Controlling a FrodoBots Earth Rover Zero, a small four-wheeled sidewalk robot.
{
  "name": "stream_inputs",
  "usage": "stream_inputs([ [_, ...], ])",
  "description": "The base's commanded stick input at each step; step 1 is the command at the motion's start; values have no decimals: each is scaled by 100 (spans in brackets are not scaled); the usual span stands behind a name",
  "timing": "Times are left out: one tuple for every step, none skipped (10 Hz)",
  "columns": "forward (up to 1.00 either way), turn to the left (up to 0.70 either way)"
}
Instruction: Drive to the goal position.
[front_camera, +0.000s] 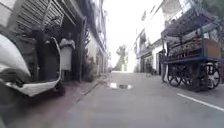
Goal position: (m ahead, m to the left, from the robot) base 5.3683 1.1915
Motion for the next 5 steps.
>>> stream_inputs([
  [91,0],
  [100,0],
  [100,-19],
  [100,-40],
  [100,-40],
])
